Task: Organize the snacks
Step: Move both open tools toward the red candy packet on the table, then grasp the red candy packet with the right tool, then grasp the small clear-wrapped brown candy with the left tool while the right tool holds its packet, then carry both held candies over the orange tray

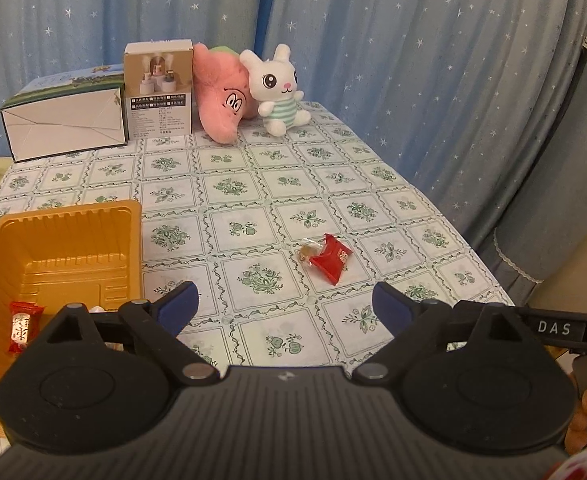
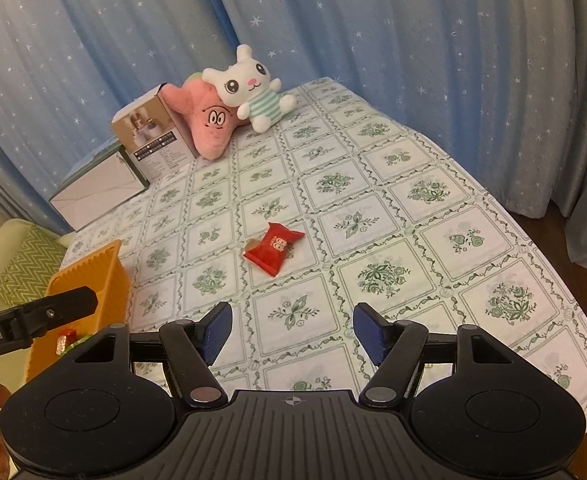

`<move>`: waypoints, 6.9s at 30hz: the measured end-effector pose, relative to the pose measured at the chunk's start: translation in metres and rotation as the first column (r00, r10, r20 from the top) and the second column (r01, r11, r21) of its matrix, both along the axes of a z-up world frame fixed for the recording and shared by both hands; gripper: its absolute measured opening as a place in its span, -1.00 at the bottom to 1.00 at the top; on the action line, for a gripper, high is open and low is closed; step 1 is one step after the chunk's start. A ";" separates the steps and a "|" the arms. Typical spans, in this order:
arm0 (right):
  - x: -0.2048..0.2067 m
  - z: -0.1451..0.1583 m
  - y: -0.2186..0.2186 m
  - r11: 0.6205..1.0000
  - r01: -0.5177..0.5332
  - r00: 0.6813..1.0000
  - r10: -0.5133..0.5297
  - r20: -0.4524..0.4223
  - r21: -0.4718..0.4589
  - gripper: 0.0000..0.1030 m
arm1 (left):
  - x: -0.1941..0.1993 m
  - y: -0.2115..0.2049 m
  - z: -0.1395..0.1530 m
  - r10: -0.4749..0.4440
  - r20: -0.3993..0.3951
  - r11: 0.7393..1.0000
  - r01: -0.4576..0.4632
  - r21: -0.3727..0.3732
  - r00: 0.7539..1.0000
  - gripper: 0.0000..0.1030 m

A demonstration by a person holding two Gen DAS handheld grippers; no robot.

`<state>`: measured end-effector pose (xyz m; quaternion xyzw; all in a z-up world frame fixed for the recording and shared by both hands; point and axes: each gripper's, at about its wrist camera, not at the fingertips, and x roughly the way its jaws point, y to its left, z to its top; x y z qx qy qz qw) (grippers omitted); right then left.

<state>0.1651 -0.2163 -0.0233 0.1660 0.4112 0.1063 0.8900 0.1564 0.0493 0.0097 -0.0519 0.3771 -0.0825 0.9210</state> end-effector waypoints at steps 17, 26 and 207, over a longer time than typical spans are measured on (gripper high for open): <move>0.085 -0.047 0.029 0.999 -0.033 0.999 0.033 -0.014 0.032 0.30 | 0.071 0.003 -0.043 0.074 0.020 0.995 -0.075 0.061 0.997 0.80; 0.134 -0.080 0.046 0.999 -0.021 0.999 0.023 -0.041 0.038 0.25 | 0.094 0.007 -0.058 0.073 0.010 0.997 -0.073 0.037 0.997 0.80; -0.007 -0.008 0.269 0.838 -0.520 0.837 0.538 0.097 -0.166 -0.50 | -0.057 0.188 -0.018 0.233 -0.039 0.966 -0.227 0.124 0.972 -0.65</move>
